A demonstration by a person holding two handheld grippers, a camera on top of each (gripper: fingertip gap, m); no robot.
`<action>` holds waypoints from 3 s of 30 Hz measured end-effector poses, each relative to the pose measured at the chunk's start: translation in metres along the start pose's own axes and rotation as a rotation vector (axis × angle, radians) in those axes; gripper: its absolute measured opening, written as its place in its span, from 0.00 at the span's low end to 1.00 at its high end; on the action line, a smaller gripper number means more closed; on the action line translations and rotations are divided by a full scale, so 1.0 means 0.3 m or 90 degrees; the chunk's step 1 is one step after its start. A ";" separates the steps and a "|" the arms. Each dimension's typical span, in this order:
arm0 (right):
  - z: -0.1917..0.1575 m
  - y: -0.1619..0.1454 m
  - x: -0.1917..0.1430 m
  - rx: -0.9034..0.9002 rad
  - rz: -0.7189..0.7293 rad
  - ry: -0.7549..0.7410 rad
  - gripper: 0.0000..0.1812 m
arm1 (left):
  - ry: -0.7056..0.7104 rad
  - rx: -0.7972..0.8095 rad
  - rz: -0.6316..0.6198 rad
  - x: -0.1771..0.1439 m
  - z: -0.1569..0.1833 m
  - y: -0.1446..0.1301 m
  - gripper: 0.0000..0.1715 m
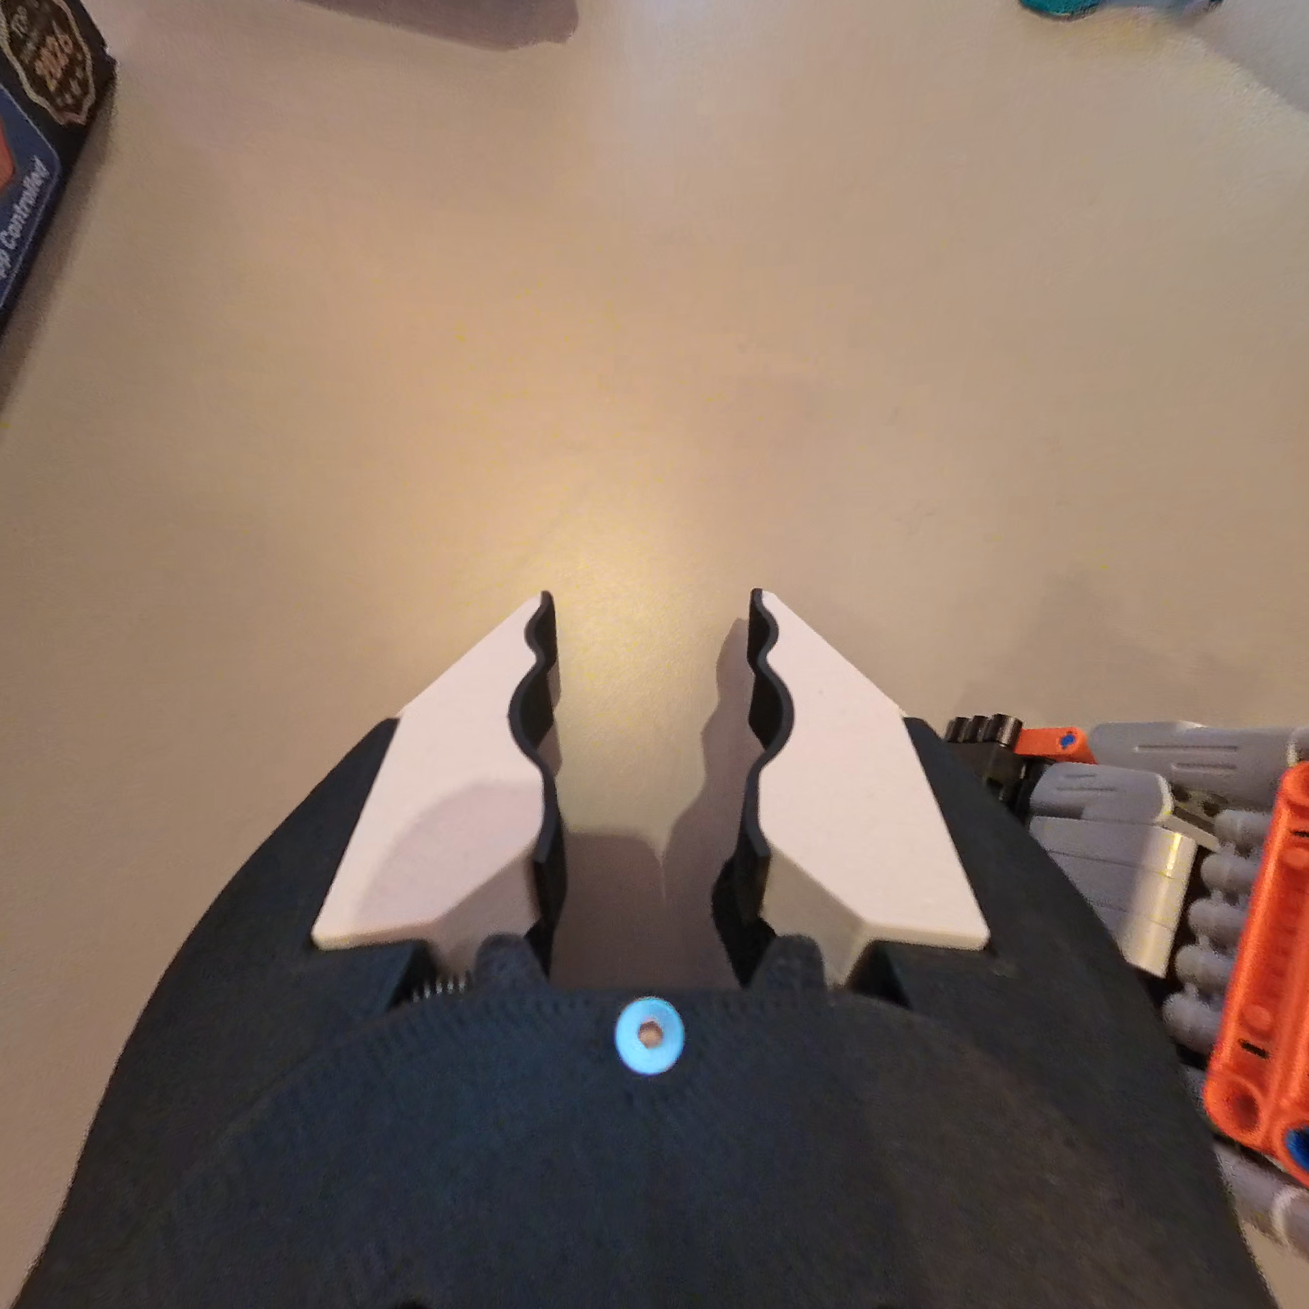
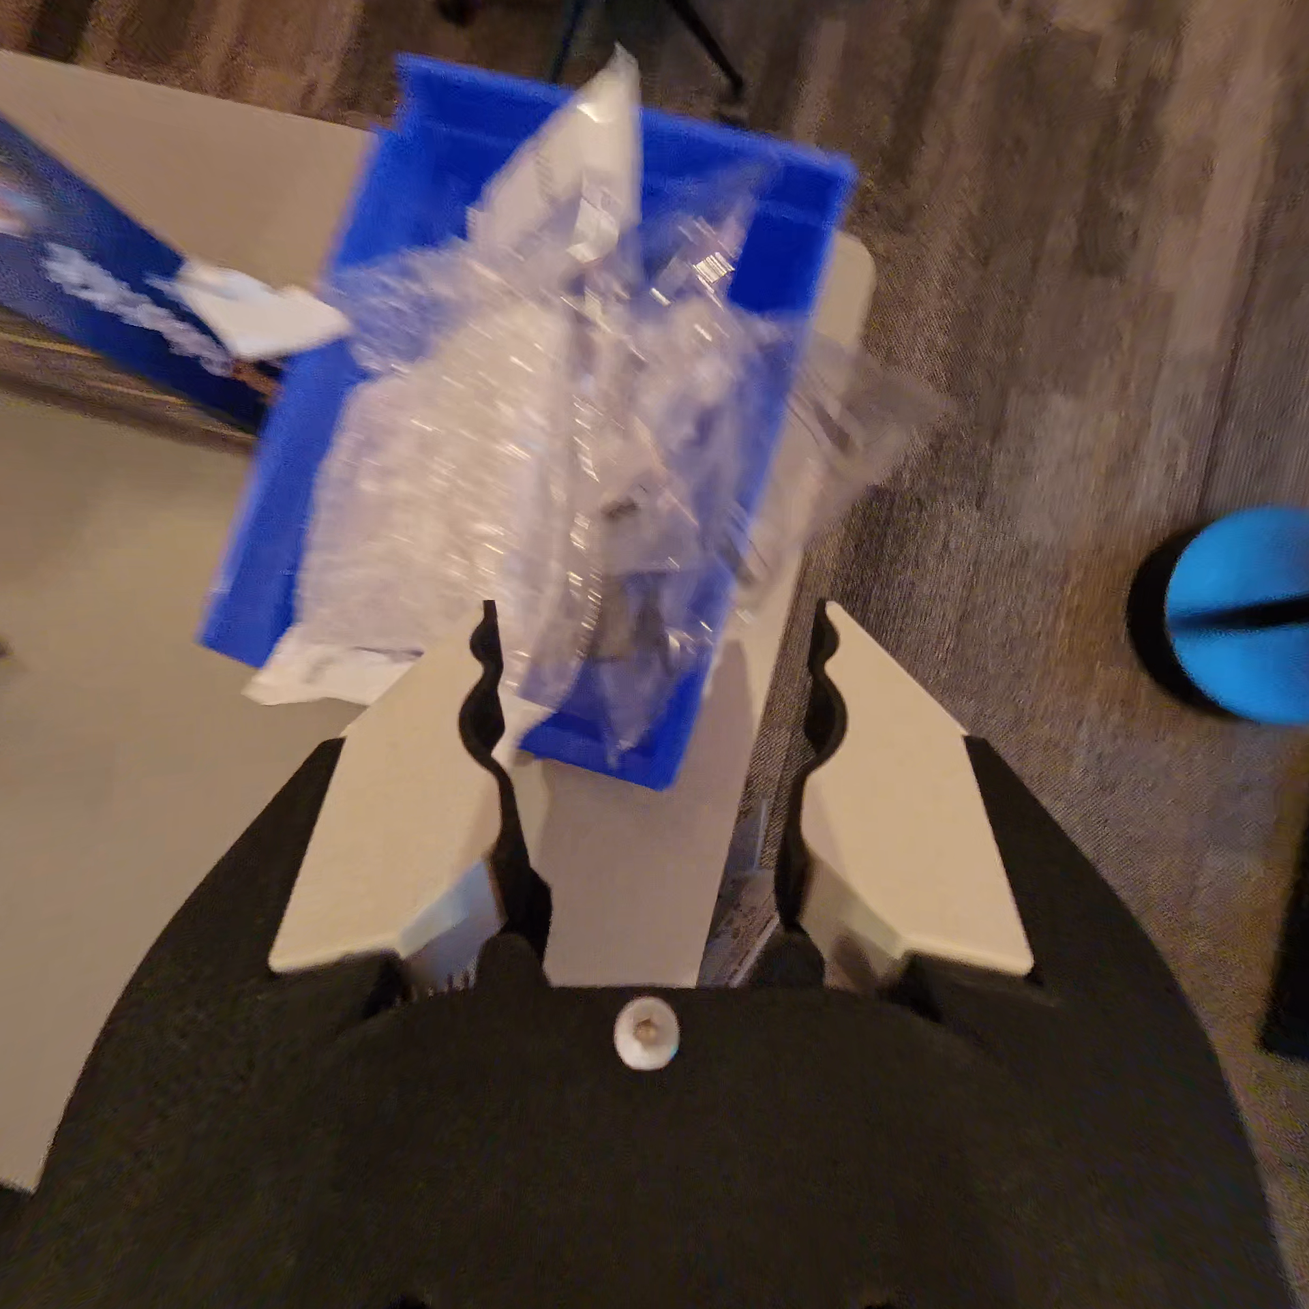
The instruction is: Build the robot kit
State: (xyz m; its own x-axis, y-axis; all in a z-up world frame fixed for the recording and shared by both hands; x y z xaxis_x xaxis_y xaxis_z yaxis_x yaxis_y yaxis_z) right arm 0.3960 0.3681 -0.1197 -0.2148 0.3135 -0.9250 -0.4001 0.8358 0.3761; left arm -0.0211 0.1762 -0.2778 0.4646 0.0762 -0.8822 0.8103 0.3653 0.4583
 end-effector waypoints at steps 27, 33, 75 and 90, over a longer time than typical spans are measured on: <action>0.001 -0.467 0.174 0.043 -0.039 0.090 0.13 | 0.035 -0.039 0.020 -0.157 0.085 -0.086 0.31; -0.055 -0.538 -0.080 0.075 0.068 0.000 0.36 | 0.056 -0.053 0.071 -0.297 0.119 -0.116 0.32; -1.125 -0.593 0.321 -0.248 0.060 0.195 0.40 | -0.020 -0.087 0.002 0.026 0.276 -0.024 0.46; -1.828 -0.589 0.360 -0.545 0.063 0.223 0.76 | 0.255 -0.370 -0.011 -0.217 0.282 -0.624 0.92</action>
State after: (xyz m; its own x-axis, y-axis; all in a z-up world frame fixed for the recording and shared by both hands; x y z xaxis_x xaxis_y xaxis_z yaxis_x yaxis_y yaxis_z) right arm -0.0451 0.0071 -0.2565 -0.4836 0.0957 -0.8700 -0.8567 0.1517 0.4929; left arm -0.1727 0.0243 -0.2971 0.1960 0.3611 -0.9117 0.4426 0.7971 0.4108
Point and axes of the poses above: each gripper's, where its closed fingertips meet, x out along the fingers, y out of its top, z = x × y across the jaws, the point moved 7 cm from there along -x, back along the fingers, and after that the axes turned 15 degrees about -z, right-handed, at the moved point
